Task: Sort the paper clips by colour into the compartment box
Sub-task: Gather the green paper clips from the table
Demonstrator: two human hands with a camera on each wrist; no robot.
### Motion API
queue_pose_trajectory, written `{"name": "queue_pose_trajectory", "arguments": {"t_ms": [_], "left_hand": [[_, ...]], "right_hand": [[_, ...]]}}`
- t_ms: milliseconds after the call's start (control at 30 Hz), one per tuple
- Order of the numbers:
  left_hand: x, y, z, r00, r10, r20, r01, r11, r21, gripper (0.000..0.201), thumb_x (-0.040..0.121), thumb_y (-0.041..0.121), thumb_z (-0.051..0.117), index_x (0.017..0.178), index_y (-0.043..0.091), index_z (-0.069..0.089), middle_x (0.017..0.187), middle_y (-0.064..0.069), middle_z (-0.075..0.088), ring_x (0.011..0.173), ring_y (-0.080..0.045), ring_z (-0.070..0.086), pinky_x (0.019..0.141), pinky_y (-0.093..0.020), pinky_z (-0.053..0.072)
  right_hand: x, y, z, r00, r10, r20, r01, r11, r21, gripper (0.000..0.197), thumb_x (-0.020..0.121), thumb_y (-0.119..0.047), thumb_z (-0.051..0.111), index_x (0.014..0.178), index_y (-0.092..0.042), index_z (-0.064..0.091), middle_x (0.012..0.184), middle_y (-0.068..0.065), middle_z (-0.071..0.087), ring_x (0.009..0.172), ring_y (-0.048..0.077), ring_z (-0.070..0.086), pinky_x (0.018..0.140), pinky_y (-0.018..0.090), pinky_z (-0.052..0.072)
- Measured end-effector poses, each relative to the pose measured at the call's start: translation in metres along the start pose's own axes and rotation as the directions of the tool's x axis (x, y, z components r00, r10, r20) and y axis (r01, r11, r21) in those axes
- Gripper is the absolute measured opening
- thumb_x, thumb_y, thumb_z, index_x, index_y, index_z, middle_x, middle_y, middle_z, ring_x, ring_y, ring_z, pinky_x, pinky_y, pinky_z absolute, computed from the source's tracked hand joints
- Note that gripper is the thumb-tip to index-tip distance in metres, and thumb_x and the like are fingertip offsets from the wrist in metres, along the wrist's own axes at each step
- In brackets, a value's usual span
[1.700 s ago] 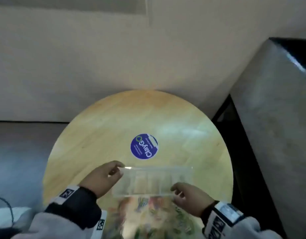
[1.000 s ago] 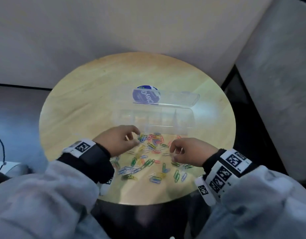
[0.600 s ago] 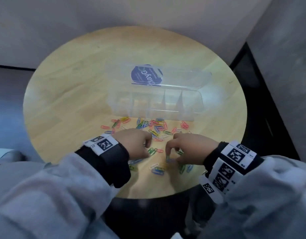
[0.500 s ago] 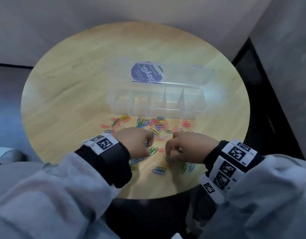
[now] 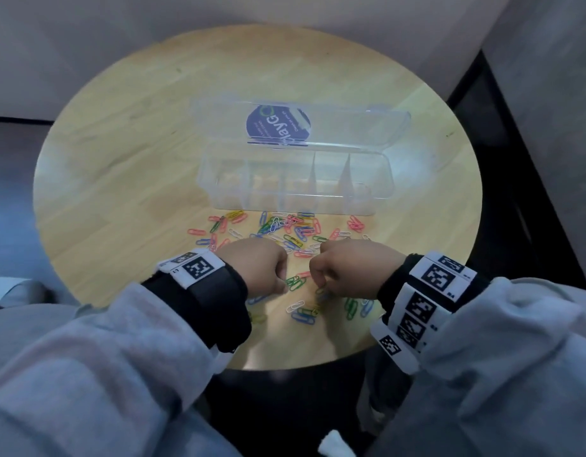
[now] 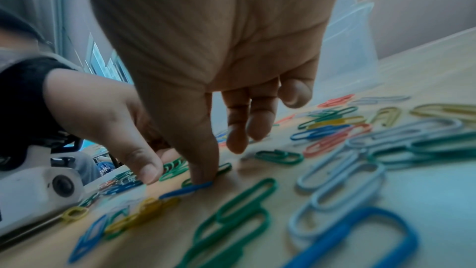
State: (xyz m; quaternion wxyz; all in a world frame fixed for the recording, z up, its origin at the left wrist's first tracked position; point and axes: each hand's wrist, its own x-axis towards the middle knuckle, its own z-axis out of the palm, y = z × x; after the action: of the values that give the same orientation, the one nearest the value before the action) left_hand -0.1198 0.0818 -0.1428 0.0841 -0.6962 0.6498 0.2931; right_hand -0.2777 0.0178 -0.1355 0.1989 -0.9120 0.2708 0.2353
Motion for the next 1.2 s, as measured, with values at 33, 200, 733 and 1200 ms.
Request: {"name": "queue_pose_trajectory", "arguments": {"t_ms": [33, 200, 733, 1200], "left_hand": [[-0.001, 0.0, 0.001, 1.0, 0.001, -0.005, -0.001, 1.0, -0.005, 0.011, 0.08, 0.034, 0.066, 0.077, 0.026, 0.058, 0.076, 0.007, 0.06, 0.075, -0.013, 0.053, 0.049, -0.022, 0.03], [-0.003, -0.002, 0.0, 1.0, 0.001, -0.023, -0.004, 0.995, -0.1, 0.016, 0.076, 0.025, 0.066, 0.066, 0.023, 0.054, 0.063, 0.009, 0.054, 0.066, -0.012, 0.051, 0.057, -0.023, 0.038], [-0.022, -0.005, -0.032, 0.984, -0.17, -0.05, 0.008, 0.326, -0.945, 0.027, 0.086, -0.004, 0.042, 0.089, 0.015, 0.061, 0.06, -0.006, 0.051, 0.04, -0.006, 0.05, 0.043, -0.015, 0.038], [-0.024, 0.023, -0.015, 0.953, -0.301, -0.012, 0.254, 0.824, -0.506, 0.024, 0.085, 0.039, 0.06, 0.071, 0.02, 0.062, 0.062, 0.003, 0.05, 0.054, -0.011, 0.044, 0.049, -0.021, 0.031]], "right_hand": [[0.0, 0.0, 0.0, 1.0, 0.013, 0.003, -0.013, 1.0, 0.004, 0.007, 0.083, -0.028, 0.06, 0.089, -0.026, 0.059, 0.09, -0.007, 0.044, 0.085, 0.017, 0.046, 0.074, 0.031, 0.043], [0.002, 0.001, 0.003, 0.998, 0.054, 0.023, -0.054, 0.998, 0.03, 0.024, 0.08, -0.023, 0.061, 0.064, -0.027, 0.043, 0.087, -0.006, 0.052, 0.081, 0.016, 0.05, 0.068, 0.029, 0.041], [-0.056, 0.052, -0.008, 0.952, 0.305, -0.018, -0.076, 0.293, 0.953, 0.029, 0.089, 0.013, 0.042, 0.085, -0.007, 0.063, 0.061, 0.007, 0.051, 0.05, 0.013, 0.054, 0.056, 0.021, 0.051], [-0.063, 0.042, 0.002, 0.926, 0.375, -0.038, -0.348, 0.889, 0.298, 0.008, 0.079, -0.016, 0.066, 0.08, -0.021, 0.059, 0.07, -0.011, 0.048, 0.063, 0.004, 0.044, 0.053, 0.022, 0.032]]}}
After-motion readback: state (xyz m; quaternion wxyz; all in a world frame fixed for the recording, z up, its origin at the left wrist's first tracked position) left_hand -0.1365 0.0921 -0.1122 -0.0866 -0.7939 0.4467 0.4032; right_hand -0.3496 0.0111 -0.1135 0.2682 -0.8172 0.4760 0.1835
